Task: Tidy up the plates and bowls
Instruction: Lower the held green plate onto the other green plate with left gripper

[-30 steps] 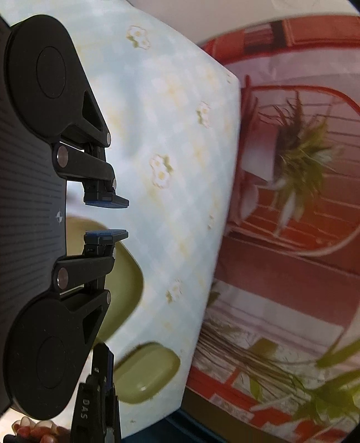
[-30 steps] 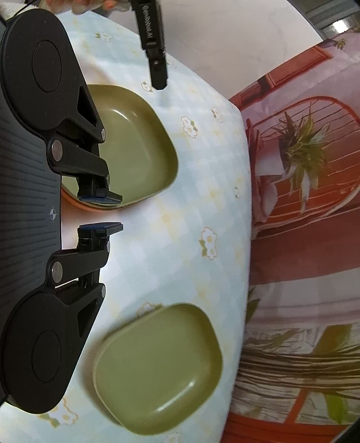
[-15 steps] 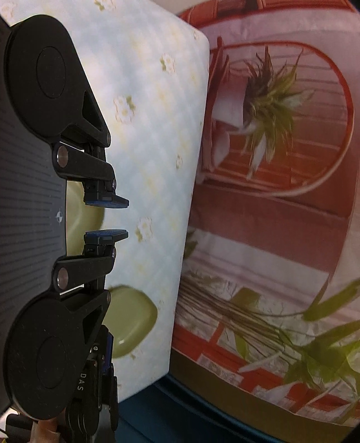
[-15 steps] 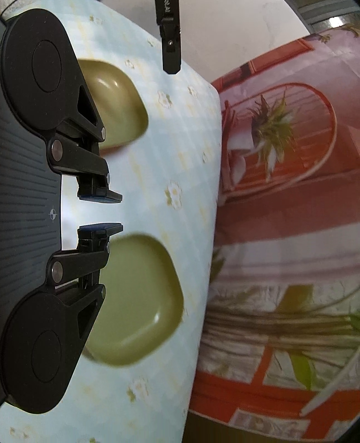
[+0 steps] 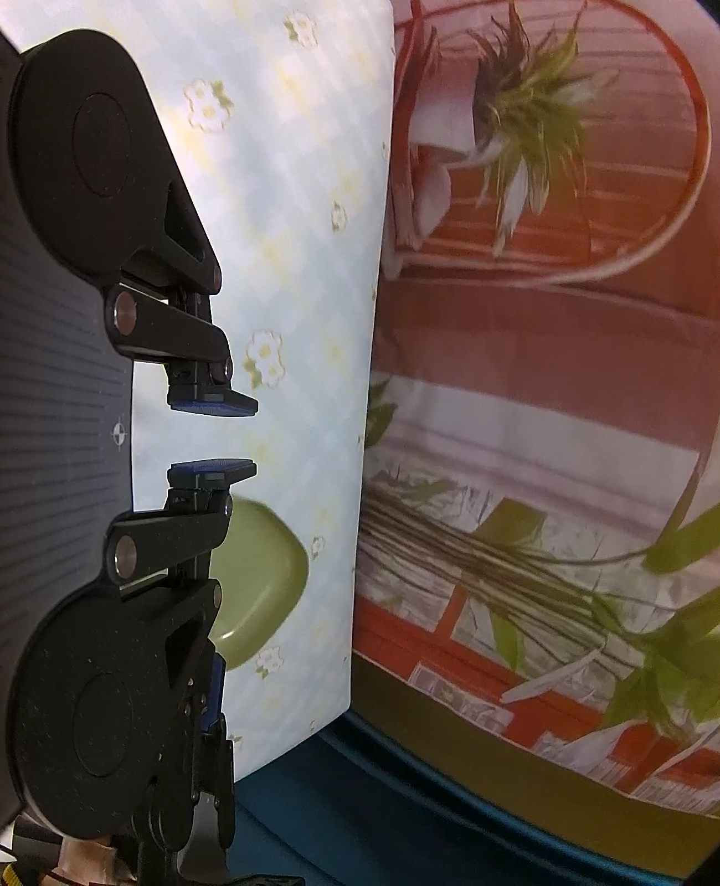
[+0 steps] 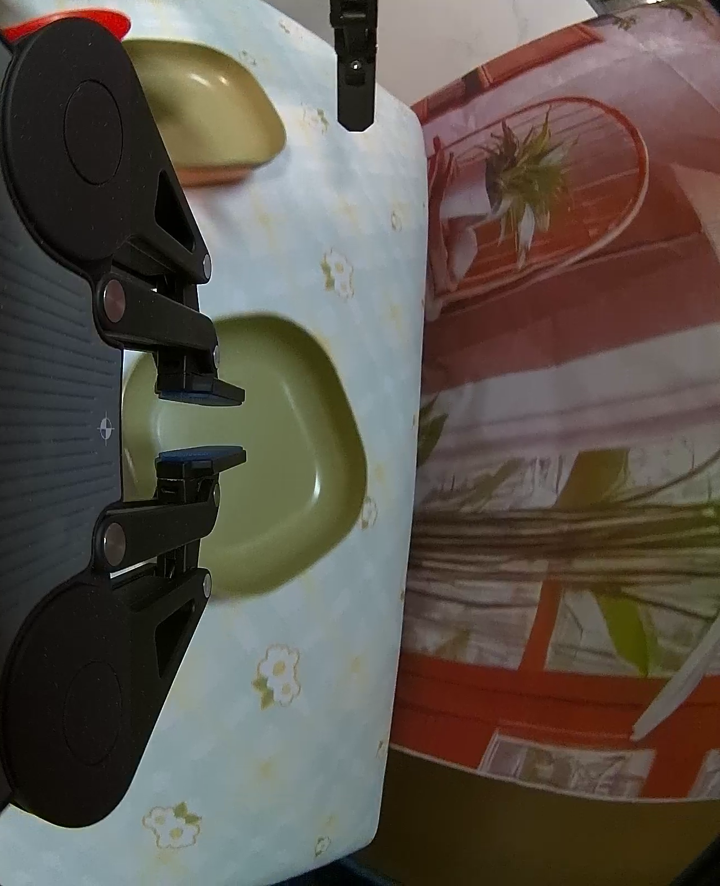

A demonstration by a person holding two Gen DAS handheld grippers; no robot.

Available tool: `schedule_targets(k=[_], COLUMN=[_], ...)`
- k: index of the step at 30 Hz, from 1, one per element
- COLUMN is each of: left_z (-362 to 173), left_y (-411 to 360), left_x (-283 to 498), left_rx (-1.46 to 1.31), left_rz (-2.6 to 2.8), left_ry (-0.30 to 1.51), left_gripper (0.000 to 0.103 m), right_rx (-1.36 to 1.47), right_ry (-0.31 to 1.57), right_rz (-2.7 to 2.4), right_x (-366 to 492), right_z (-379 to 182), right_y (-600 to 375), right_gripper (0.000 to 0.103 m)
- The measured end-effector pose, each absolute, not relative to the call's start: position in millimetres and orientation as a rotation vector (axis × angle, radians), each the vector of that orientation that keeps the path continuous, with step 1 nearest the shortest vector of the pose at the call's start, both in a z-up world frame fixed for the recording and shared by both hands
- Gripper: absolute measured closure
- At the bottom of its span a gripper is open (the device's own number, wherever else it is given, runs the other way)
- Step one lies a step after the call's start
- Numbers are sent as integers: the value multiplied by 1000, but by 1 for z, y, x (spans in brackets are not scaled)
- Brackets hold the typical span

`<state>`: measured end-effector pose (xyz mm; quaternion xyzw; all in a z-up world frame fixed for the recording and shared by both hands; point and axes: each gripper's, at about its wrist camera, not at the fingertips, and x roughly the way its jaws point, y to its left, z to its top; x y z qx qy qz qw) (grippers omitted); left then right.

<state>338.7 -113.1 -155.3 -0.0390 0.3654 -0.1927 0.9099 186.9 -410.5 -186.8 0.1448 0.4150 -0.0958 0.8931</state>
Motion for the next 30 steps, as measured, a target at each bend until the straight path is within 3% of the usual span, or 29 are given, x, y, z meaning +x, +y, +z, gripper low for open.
schedule_targets(k=[19, 21, 23, 30], left_z=[-199, -204, -208, -216], left_y=[-168, -171, -173, -177], left_x=[384, 387, 389, 396], left_rx=[-68, -70, -68, -84], left_rz=[-479, -487, -491, -476], left_ry=[878, 894, 912, 970], left_gripper=[86, 86, 86, 86], right_rx=[346, 357, 362, 351], right_ry=[873, 874, 881, 879], right_rz=[-323, -314, -302, -268], right_x=[178, 178, 179, 182], right_z=[-219, -221, -224, -225], right_y=[-471, -473, -473, -469], right_gripper=[83, 84, 92, 93])
